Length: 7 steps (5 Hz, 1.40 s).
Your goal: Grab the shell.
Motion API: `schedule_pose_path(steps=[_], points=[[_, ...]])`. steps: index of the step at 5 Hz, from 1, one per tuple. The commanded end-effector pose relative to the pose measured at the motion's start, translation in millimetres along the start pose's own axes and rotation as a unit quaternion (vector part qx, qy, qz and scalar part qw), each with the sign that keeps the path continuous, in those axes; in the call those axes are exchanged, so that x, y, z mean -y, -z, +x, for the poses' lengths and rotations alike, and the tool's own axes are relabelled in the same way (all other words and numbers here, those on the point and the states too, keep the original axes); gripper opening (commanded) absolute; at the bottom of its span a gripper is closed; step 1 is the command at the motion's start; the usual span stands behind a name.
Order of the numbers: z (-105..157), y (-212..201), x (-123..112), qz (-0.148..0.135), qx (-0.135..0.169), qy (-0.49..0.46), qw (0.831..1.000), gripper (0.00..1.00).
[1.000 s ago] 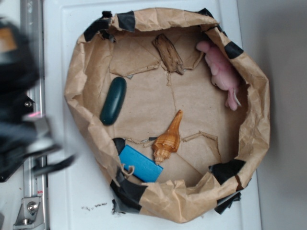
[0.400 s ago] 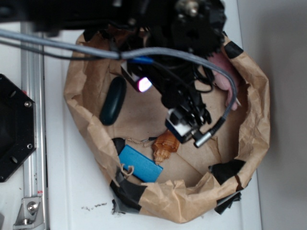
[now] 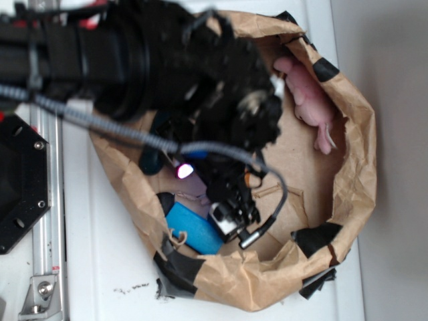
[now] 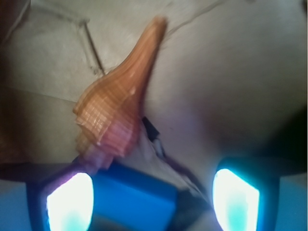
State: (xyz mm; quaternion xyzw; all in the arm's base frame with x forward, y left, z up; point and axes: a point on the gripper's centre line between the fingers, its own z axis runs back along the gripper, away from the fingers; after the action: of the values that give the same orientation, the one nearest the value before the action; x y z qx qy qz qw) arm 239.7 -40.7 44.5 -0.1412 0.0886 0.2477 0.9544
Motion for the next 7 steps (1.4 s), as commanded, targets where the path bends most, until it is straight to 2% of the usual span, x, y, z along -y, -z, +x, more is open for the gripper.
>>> schedule_pose_path(steps=[1,3,4,5,6,7], points=[[7,19,30,-0.037,0.033,0.044,0.998,1.0],[21,26,39,-0.017,0.04,0.034,0.998,1.0],[26,29,35,0.005,0.05,0.03,0.998,0.0],[31,17,26,0.034,0.06,0.025,0.997,0.0],[34,-35,12,0.05,0.088,0.104,0.989,0.0],[37,-83,-4,0.064,0.121,0.18,0.974,0.0]])
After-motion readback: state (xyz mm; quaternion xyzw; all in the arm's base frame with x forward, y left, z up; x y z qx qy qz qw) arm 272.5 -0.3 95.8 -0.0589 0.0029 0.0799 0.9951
